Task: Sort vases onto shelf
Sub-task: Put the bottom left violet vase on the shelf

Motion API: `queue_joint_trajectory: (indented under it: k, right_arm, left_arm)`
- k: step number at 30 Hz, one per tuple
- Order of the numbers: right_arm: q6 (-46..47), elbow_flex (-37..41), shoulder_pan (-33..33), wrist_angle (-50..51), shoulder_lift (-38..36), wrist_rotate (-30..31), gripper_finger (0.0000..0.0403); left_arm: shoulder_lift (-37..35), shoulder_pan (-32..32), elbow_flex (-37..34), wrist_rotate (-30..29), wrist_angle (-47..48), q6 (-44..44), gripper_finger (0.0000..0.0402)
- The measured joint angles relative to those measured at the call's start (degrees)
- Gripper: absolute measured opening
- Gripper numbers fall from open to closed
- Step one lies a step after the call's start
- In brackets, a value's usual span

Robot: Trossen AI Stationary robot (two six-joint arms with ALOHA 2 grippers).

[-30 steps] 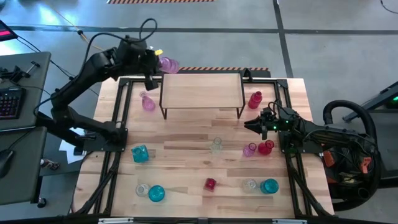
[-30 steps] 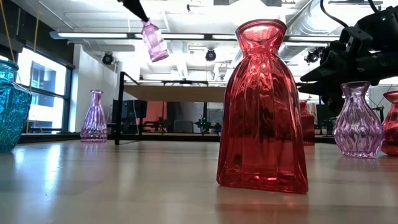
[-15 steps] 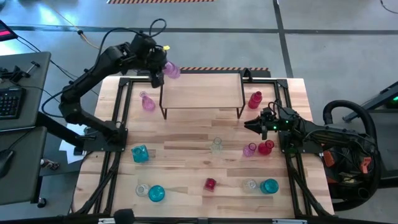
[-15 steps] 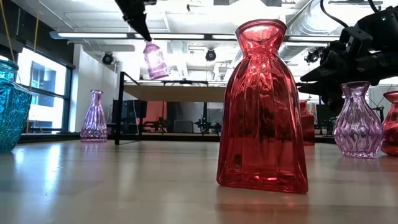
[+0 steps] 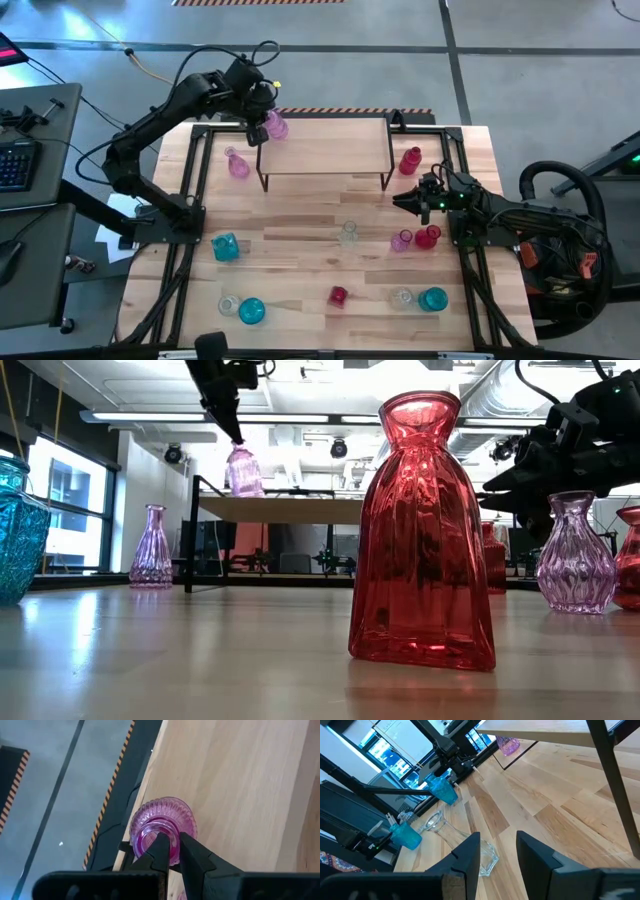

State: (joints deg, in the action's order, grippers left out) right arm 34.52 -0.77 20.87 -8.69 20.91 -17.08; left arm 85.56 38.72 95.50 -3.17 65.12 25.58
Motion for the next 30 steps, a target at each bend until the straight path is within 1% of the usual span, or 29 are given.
queue_joint_trajectory:
  k: [25,30]
  right_arm:
    - [0.00,0.02,0.00,0.01,0.01,0.00,0.0108]
    - [0.00,0.00,-0.01,0.00,0.00,0.00,0.0108]
  left_arm:
    - [1.22,0.83,0.04,-0.49,0.31,-0.48,0.0017]
    - [1.29,1.43,0.04,-0.44,0.31,-0.52,0.0028]
